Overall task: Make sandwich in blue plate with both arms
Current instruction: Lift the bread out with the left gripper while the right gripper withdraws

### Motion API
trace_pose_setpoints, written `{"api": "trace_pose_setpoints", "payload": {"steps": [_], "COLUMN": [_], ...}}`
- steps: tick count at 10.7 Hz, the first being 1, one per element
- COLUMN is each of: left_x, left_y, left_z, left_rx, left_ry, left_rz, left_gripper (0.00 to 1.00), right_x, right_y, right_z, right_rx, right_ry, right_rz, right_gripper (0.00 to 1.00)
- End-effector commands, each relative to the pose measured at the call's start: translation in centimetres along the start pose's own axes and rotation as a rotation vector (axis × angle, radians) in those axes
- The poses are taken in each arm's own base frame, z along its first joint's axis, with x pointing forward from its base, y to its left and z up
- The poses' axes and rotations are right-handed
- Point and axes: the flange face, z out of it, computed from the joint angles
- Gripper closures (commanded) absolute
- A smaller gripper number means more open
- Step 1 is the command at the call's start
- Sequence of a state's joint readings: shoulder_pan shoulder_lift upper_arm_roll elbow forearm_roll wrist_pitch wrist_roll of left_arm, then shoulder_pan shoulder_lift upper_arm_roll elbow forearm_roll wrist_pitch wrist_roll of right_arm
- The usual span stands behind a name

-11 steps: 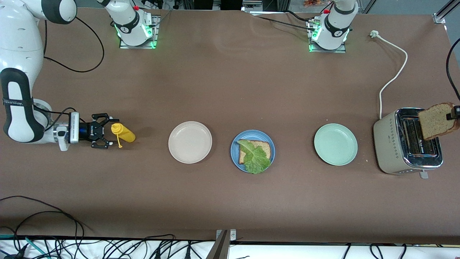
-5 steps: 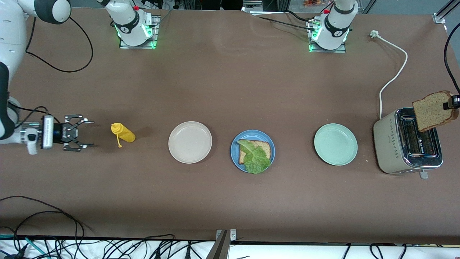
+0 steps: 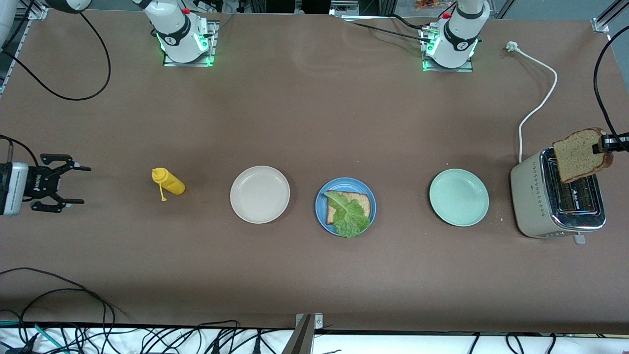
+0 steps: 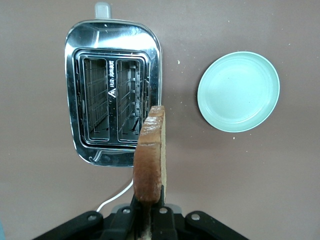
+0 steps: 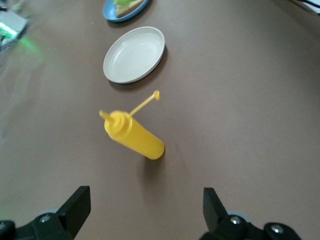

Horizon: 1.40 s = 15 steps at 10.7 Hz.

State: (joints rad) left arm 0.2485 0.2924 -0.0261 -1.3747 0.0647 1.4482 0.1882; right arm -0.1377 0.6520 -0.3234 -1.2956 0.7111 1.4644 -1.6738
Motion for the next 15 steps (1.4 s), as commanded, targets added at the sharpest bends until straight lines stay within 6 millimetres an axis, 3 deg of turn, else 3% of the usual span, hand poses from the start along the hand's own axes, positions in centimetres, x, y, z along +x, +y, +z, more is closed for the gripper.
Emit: {"api": "trace_pose_setpoints", "payload": {"steps": [1,3,4,8,10,12,15], "left_x": [0.7,1.2,1.5,2.7,3.9,5.3,7.0], "left_y": [2.5,6.2,6.9,10.3,11.7,15.5,19.7], "left_z": [-0.1,0.7,1.1,4.3,6.5,8.6,10.3], "left_rx": [-0.008,-0.059,-0.099,-0.386,-0.522,-0.617,-0.738], "left_ry": [-0.01,-0.017,-0.012,-0.079,-0.065,-0.067,-0.072], "left_rz": [-0.013,-0.013,-0.033,-0.105,-0.135,-0.145,-0.172], "left_gripper": [1.0,1.0,1.0,1.0,1.0,1.0,1.0], "right_x": [9.5,16.7,19.6,27.5,28.3,28.8,26.0], "right_y": [-5.0,-8.9,-10.7,-15.6,-16.9,-19.1,-22.0], "right_z": [-3.0,-2.9,-2.4,2.3,4.2,6.3,5.4], "right_rx": [-0.101,-0.225,-0.28,-0.502,-0.529,-0.64,-0.654], "right_ry": [-0.19,-0.315,-0.352,-0.49,-0.484,-0.493,-0.401], "right_rz": [0.223,0.363,0.432,0.686,0.758,0.774,0.788], "right_gripper": [0.0,0.0,0.0,0.0,0.0,0.0,0.0]}}
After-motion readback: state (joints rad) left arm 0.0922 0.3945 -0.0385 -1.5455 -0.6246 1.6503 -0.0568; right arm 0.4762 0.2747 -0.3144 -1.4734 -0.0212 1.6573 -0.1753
